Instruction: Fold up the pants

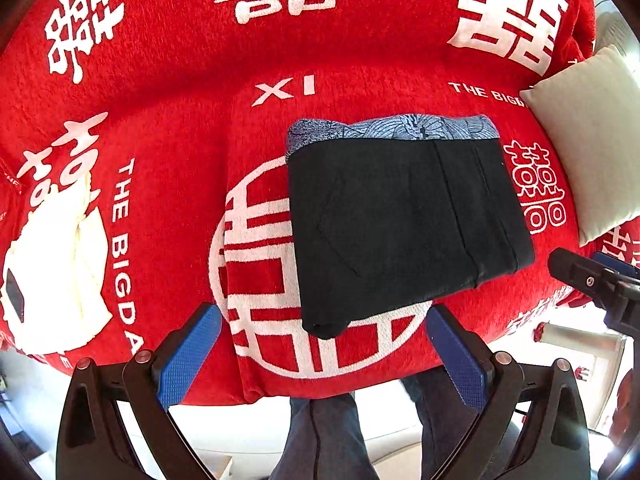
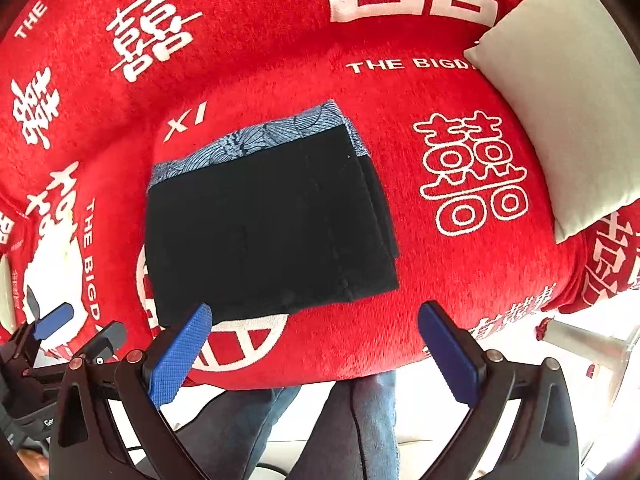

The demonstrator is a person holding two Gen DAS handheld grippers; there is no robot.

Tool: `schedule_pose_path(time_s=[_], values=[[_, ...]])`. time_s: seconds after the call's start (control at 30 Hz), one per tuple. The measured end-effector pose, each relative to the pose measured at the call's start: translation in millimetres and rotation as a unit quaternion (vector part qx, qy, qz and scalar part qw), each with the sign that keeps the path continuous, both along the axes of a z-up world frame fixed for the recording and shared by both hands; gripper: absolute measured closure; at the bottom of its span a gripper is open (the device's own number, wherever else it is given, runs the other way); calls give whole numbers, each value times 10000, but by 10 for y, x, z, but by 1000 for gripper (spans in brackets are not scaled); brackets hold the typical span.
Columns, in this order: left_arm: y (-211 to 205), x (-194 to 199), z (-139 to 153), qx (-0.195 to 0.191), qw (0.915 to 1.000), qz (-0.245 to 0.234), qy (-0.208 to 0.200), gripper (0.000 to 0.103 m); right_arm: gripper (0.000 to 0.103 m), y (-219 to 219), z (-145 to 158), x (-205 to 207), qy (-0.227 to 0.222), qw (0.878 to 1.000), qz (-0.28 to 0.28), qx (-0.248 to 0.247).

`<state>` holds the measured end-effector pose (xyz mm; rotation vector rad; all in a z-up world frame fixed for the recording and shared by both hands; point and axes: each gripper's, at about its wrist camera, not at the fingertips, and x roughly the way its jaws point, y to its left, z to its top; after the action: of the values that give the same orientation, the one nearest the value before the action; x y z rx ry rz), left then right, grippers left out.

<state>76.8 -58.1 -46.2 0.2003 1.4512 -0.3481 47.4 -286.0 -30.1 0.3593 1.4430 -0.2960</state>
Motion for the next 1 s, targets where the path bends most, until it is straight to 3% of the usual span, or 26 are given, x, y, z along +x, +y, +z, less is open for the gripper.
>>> schedule_pose_path(time_s=[0.2, 0.67, 1.0], values=[[-47, -75, 79, -23, 9999, 121, -47, 0, 0, 90, 67, -6, -49, 9997, 211, -103], [-203, -418, 240, 466, 9970, 537, -319, 0, 0, 145, 182, -202, -169, 9950, 962, -215], [-328, -602, 292, 692, 9952, 582, -367, 0, 0, 19, 246, -316, -205, 9946, 1008, -155]])
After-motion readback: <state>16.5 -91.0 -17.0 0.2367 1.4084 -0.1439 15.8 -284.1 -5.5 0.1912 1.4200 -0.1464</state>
